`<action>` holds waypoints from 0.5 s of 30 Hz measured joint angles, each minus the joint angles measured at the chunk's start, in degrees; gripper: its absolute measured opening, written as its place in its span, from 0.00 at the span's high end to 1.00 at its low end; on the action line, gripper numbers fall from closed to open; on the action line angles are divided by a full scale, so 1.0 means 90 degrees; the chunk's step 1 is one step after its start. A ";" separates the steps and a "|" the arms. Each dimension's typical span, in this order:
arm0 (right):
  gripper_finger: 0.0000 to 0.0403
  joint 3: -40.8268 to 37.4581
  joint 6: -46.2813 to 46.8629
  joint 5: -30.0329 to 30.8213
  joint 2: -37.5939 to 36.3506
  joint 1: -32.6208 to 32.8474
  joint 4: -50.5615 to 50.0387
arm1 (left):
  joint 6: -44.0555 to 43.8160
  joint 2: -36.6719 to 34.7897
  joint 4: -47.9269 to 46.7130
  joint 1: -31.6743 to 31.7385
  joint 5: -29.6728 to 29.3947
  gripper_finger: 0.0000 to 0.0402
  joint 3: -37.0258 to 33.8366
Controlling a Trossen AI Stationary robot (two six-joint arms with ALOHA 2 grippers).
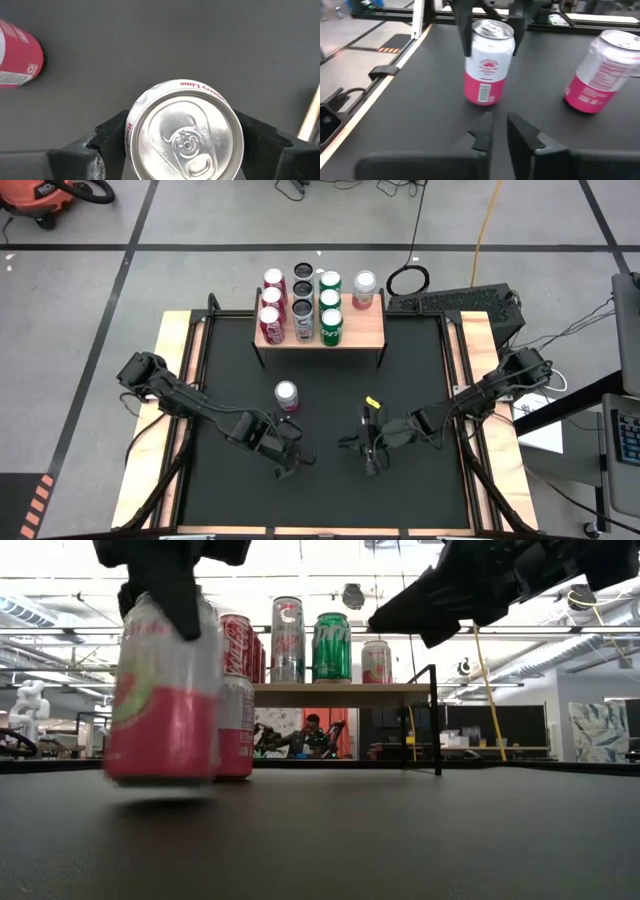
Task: Place canned beverage on shelf
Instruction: Put the bottom pink soda can aligned with the other pink soda can on the shelf
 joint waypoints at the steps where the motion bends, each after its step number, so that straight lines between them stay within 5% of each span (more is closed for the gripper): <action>1: 0.90 0.0000 0.0067 0.0088 0.0000 0.0029 0.0000 | -0.0160 0.0000 0.0024 -0.0001 -0.0061 0.29 0.0044; 9: 0.59 0.0000 0.0578 0.1024 0.0000 0.0185 0.0004 | -0.1184 0.0000 0.0059 0.0032 -0.0781 0.30 0.0318; 15: 0.34 0.0000 0.0684 0.0989 0.0000 0.0247 0.0240 | -0.1552 0.0000 0.0081 0.0051 -0.1245 0.30 0.0511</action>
